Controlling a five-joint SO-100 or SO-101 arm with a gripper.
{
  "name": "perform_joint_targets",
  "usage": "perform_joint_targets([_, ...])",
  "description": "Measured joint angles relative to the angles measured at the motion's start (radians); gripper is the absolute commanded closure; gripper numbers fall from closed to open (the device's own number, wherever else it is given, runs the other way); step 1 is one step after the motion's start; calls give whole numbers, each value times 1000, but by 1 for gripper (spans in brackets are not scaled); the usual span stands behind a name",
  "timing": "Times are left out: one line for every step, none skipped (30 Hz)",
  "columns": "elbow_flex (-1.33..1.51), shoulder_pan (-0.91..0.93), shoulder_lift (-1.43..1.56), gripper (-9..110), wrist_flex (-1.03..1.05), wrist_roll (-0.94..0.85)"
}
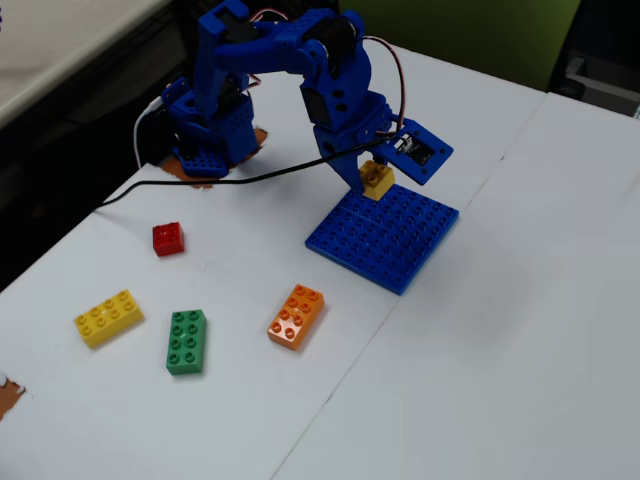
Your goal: Pick up the 2x2 yellow block and go up the 8x8 blue block.
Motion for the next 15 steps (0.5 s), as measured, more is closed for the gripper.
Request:
perform_joint_targets([0, 0, 0, 101, 0, 0])
perform_joint_targets([-2, 0, -5, 101, 0, 0])
perform_joint_targets([-2, 0, -9, 101, 0, 0])
perform_joint_targets([-2, 0, -14, 101, 0, 0])
perform_joint_targets([-2, 0, -18, 101, 0, 0])
perform_joint_targets([-2, 0, -21, 101, 0, 0])
perform_joint_targets([-2, 0, -25, 101, 0, 0])
perform_joint_targets([-2, 0, -29, 101, 0, 0])
perform_joint_targets([-2, -2, -34, 101, 0, 0])
perform_joint_targets([-2, -5, -35, 101, 0, 0])
perform_joint_targets([-2, -9, -38, 101, 0, 0])
perform_joint_targets([-2, -12, -38, 101, 0, 0])
perform_joint_targets([-2, -15, -38, 101, 0, 0])
perform_joint_targets([-2, -18, -38, 101, 0, 2])
perform_joint_targets([-2, -18, -38, 101, 0, 2])
